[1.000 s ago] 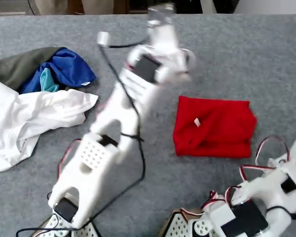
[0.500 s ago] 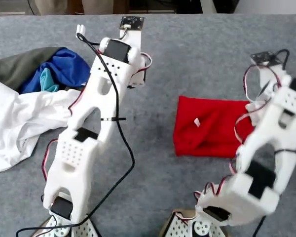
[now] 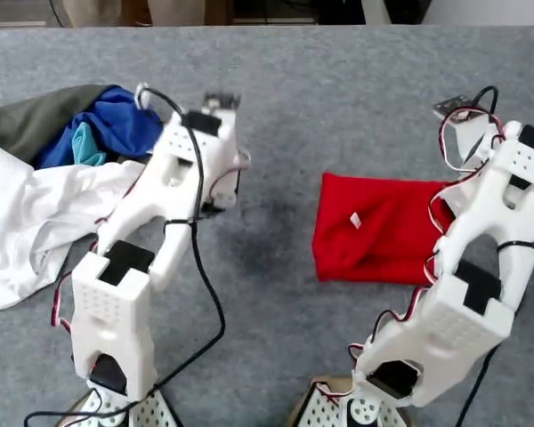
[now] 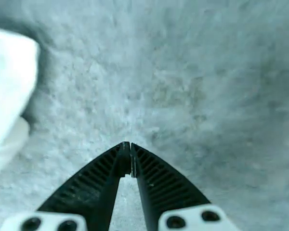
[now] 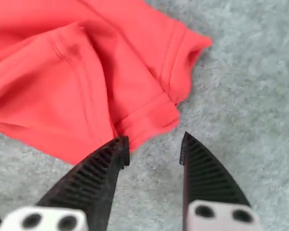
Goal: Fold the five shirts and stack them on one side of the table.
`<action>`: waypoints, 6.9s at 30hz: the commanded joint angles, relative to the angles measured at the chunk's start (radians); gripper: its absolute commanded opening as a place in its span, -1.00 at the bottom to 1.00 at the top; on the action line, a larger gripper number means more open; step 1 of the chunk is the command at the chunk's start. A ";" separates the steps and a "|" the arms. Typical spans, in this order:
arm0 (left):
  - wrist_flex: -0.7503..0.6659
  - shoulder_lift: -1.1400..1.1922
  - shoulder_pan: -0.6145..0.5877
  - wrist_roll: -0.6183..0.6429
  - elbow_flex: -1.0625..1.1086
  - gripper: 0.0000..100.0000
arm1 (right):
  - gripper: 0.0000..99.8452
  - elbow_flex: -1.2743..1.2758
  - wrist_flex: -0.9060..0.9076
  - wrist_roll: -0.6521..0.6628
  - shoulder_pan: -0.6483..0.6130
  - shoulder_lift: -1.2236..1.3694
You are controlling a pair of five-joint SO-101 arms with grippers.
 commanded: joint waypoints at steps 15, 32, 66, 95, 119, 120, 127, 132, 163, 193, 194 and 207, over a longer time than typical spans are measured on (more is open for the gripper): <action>-0.465 -0.251 0.011 -0.008 0.519 -0.96 | -0.82 -0.105 -0.092 0.023 0.005 0.119; -0.468 -0.257 0.002 -0.009 0.522 -0.96 | -0.99 -0.133 -0.092 0.023 0.005 0.124; -0.466 -0.257 0.002 -0.008 0.523 -0.96 | -0.48 -0.326 -0.046 0.043 -0.091 0.117; -0.503 -0.265 0.000 -0.008 0.551 -0.96 | -0.98 -0.394 0.209 0.098 -0.216 0.275; -0.503 -0.265 -0.029 -0.008 0.551 -0.96 | -0.98 0.236 0.130 0.315 -0.074 -0.562; -0.503 -0.265 -0.029 -0.008 0.551 -0.96 | -0.98 0.236 0.098 0.284 -0.117 -0.564; -0.497 -0.265 -0.029 -0.006 0.552 -0.96 | -0.98 0.232 -0.181 0.097 -0.289 -0.323; -0.497 -0.262 -0.029 -0.006 0.551 -0.96 | -0.98 0.117 -0.276 -0.032 -0.306 -0.077; -0.500 -0.259 -0.028 -0.005 0.549 -0.96 | -0.90 -0.390 0.226 0.144 -0.228 0.196; -0.503 -0.259 -0.029 -0.006 0.549 -0.96 | -1.00 -0.610 0.278 0.112 -0.189 0.363; -0.503 -0.259 -0.029 -0.006 0.549 -0.96 | -1.00 -0.611 0.285 0.112 -0.182 0.363; -0.499 -0.257 -0.035 -0.006 0.537 -0.96 | -1.00 -0.317 0.270 0.146 -0.128 0.185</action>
